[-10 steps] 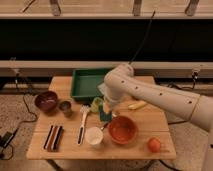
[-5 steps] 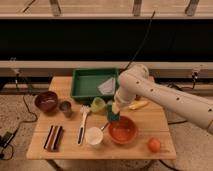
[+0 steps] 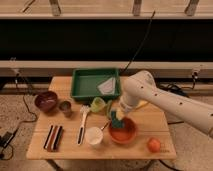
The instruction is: Place sponge in red bowl
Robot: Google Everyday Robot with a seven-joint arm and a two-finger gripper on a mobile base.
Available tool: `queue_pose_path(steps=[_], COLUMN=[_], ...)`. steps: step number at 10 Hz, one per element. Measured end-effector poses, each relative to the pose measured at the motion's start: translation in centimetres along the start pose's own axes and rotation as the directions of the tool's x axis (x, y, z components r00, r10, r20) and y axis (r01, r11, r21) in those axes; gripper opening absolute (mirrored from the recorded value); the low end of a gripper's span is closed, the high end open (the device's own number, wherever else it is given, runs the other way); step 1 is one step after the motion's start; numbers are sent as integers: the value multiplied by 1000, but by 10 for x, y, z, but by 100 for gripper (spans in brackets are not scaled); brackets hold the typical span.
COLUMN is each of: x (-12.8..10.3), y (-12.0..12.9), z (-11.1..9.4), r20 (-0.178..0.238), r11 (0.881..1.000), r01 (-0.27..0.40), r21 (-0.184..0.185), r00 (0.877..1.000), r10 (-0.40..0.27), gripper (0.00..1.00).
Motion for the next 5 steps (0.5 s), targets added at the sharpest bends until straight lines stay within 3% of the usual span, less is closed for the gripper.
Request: queue_pose_path(steps=[2, 5], x=[-16, -43], y=[8, 17], z=[2, -2], r20=[7, 13], r11=[1000, 1000], r01=[-10, -9], r21=[7, 11], r00=[1000, 1000], r10=[10, 8], gripper=[77, 80])
